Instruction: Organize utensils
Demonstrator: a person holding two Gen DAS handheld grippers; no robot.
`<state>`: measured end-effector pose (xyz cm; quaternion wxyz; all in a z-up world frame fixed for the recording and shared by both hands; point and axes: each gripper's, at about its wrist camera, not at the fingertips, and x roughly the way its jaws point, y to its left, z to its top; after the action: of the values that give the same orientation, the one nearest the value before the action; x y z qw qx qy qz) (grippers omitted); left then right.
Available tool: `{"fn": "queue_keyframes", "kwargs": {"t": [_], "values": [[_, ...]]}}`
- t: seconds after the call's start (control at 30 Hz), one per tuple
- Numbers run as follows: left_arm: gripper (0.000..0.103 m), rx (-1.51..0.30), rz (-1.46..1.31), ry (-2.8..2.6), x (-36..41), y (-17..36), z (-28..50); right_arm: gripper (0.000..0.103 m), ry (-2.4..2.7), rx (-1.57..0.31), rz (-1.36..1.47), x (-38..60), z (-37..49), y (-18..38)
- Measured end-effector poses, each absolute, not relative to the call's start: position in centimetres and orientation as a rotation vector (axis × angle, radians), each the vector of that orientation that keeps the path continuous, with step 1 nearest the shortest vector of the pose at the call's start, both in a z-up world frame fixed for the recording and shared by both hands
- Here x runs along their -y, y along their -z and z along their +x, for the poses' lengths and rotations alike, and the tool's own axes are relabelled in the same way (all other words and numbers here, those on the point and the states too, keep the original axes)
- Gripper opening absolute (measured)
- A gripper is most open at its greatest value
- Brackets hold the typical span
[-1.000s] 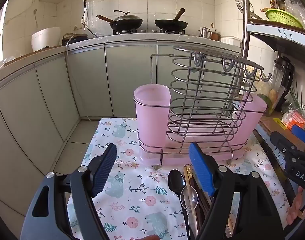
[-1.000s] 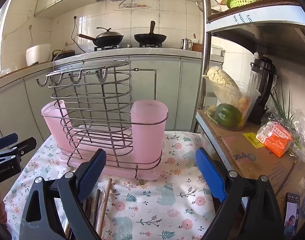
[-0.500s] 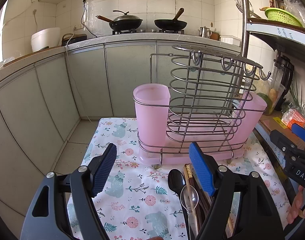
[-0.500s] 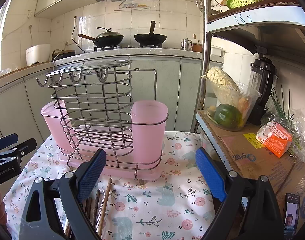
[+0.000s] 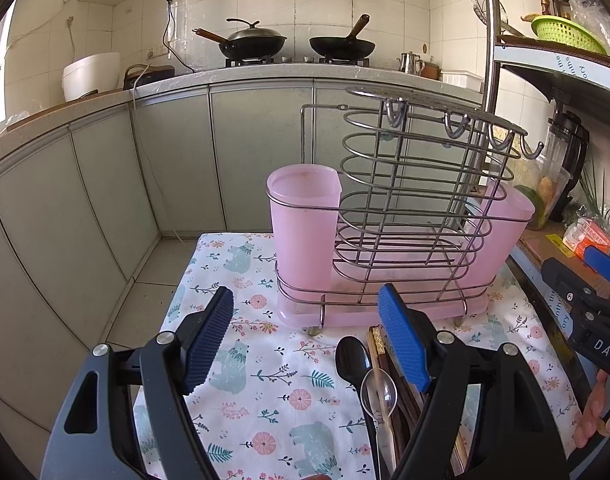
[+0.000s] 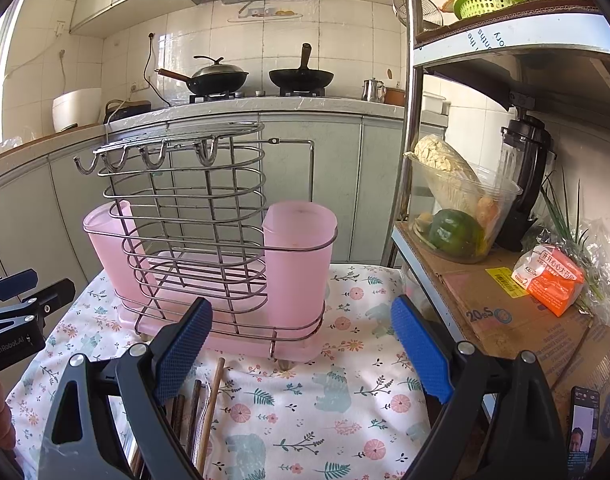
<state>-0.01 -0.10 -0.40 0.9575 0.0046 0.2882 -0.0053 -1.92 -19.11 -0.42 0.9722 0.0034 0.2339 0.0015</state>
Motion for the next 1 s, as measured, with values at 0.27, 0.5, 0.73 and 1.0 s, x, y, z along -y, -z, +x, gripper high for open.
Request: {"fn": "queue_keyframes", "kwargs": {"t": [0.27, 0.5, 0.73, 1.0], "values": [[0.075, -0.584, 0.007, 0.007, 0.29, 0.55, -0.36, 0.090, -0.003, -0.470, 0.008, 19.04, -1.96, 0.38], [0.075, -0.585, 0.005, 0.010, 0.03, 0.39, -0.11, 0.090, -0.004, -0.466, 0.005, 18.94, -2.10, 0.25], [0.075, -0.583, 0.007, 0.010, 0.19, 0.39, -0.12, 0.090, -0.004, -0.463, 0.004, 18.91, -2.20, 0.18], [0.075, -0.583, 0.004, 0.010, -0.01, 0.15, -0.24, 0.090, -0.005, -0.459, 0.004, 18.87, -2.27, 0.08]]}}
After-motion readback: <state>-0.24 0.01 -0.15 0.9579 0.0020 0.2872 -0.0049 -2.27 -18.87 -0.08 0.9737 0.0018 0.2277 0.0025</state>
